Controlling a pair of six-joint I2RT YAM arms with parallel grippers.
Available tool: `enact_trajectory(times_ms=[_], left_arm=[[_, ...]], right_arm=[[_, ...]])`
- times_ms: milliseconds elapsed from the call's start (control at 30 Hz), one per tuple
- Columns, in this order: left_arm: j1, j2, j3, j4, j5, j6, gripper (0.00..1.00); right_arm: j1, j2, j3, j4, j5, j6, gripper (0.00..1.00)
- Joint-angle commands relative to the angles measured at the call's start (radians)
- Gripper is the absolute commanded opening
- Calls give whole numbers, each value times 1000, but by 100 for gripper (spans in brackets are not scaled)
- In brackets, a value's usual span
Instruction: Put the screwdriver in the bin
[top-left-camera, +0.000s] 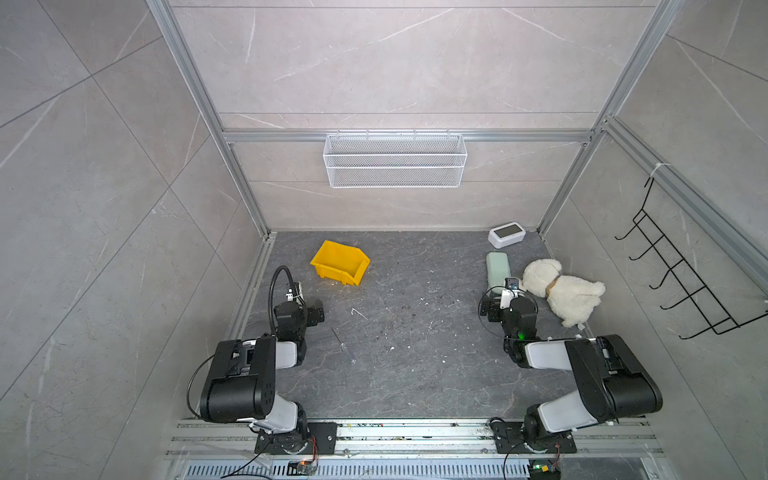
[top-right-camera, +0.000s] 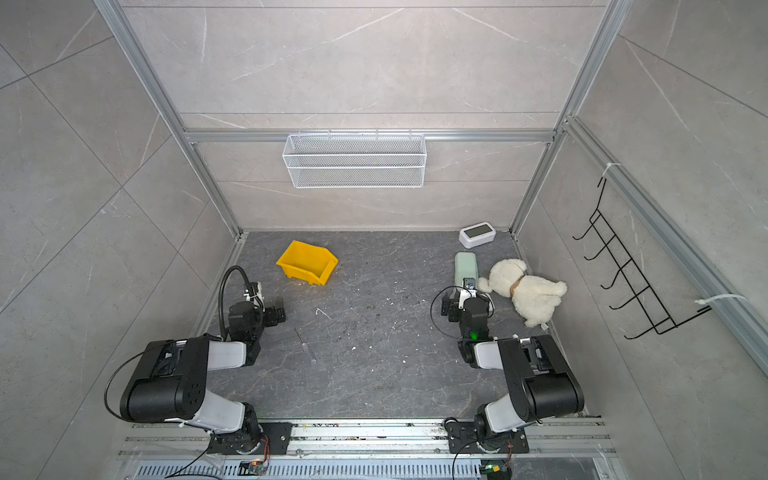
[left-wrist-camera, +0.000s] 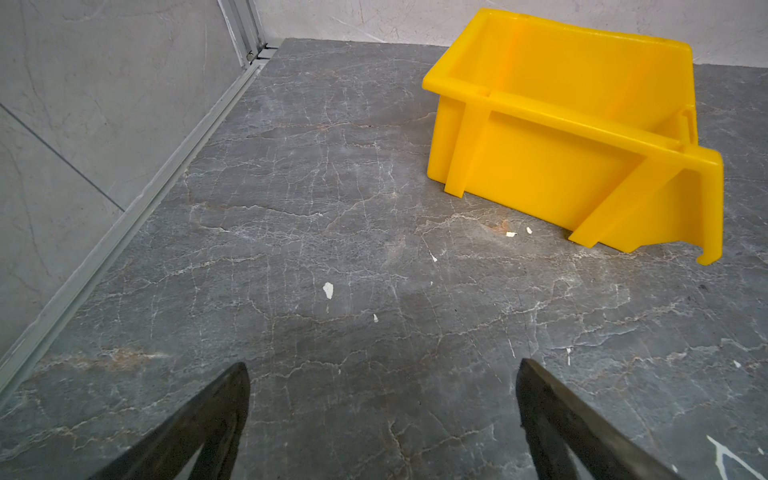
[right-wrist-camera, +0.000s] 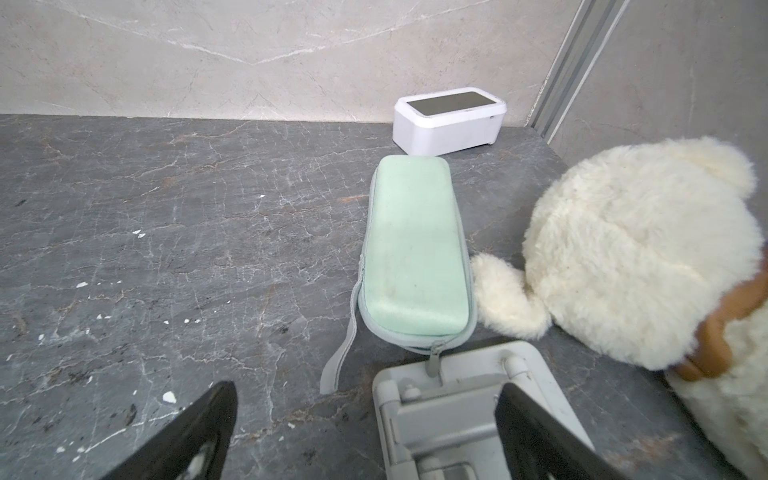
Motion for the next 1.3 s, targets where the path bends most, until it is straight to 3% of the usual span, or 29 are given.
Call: enact_trajectory(times_ms=[0,233,333,600,767,933,1067,1267], left_arm=[[-7,-124,5,-41,-62,-21,100],[-96,-376,69,-372,-157,-40,100],[-152,-443,134,-558,-195,-110,100],[-401,-554,304,-1012,-320,-295,100],[-520,-547,396,-1264,-356,-465,100],[-569,-513,435,-1420,-314,-671,100],[-580,-466,444,-1484,-257,-868,100],[-584,-360,433,-1488,-181,-1044,100]], right_arm=[[-1,-105,7,-70,-3,-2,99],[3,-329,35,-265,-120,-34,99],[13,-409,73,-356,-194,-31,99],[136,-548,209,-643,-417,-89,99],[302,-554,311,-853,-484,-173,99],[433,-554,388,-986,-546,-229,99],[538,-545,435,-1053,-586,-260,99],[681,-487,495,-1124,-604,-300,99]])
